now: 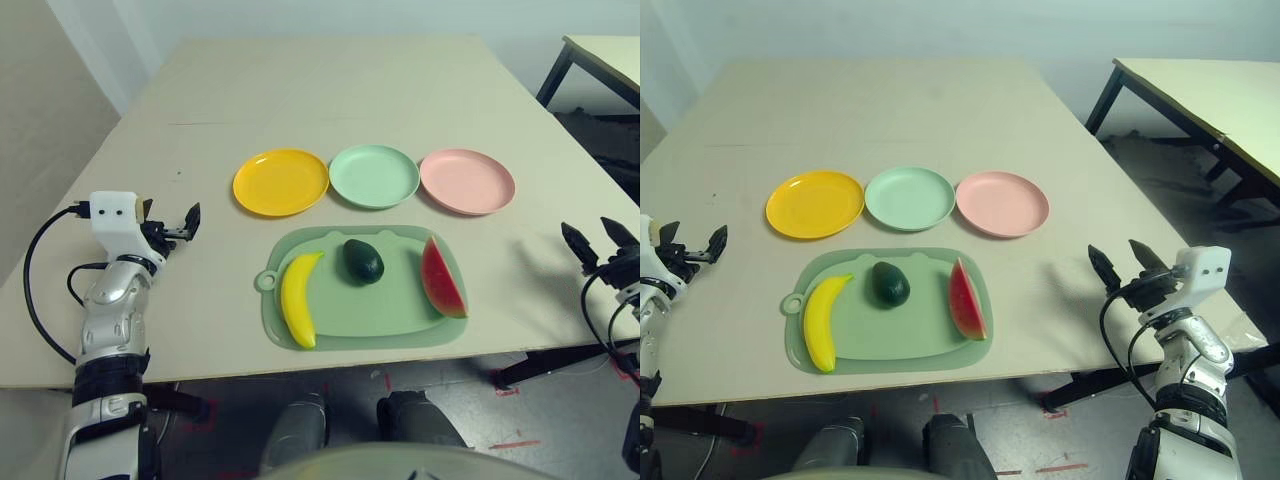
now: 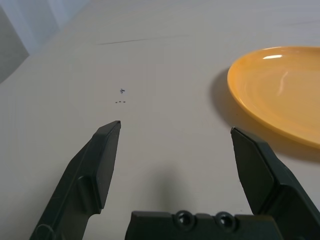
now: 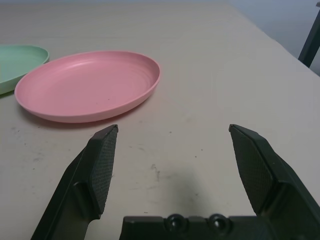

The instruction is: Place the fruits into color-matched plates.

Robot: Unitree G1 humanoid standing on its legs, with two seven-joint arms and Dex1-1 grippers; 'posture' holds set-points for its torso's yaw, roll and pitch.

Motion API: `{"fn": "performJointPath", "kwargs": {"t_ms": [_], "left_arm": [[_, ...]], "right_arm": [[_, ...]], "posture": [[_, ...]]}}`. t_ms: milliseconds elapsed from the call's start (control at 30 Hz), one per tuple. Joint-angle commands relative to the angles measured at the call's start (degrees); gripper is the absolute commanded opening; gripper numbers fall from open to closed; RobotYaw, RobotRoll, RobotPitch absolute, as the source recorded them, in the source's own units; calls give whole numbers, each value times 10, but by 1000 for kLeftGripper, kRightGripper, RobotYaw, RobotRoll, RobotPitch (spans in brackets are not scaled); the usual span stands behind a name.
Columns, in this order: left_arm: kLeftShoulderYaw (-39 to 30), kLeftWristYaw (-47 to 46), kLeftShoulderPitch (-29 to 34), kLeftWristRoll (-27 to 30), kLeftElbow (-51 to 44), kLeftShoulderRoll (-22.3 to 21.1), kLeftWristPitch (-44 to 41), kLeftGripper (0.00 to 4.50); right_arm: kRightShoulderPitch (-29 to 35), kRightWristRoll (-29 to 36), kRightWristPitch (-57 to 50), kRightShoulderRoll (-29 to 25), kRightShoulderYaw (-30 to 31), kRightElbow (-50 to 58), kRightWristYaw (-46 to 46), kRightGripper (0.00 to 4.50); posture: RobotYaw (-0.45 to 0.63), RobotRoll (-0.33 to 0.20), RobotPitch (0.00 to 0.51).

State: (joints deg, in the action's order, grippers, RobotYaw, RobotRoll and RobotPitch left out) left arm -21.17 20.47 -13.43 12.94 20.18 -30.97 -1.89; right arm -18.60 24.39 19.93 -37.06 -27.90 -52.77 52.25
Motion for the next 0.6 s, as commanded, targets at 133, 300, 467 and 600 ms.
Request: {"fn": "performJointPath", "kwargs": {"t_ms": [133, 300, 467, 600], "left_arm": [[8, -6, -23, -7, 6, -1, -7, 4500], [2, -2, -15, -3, 5, -5, -5, 4500], [-6, 1, -15, 8, 12, -3, -8, 4500], [-1, 14, -26, 8, 36, -3, -4, 4500]], "right_arm": [[2, -5, 6, -4, 0, -9, -5, 4484], [-2, -9, -2, -3, 3, -15, -13, 4484], [11, -9, -6, -14, -4, -19, -23, 4484], [23, -3, -4, -35, -14, -23, -20, 4484]], "posture": [[85, 0, 79], [73, 0, 73], [63, 0, 71], [33, 0, 64]]}}
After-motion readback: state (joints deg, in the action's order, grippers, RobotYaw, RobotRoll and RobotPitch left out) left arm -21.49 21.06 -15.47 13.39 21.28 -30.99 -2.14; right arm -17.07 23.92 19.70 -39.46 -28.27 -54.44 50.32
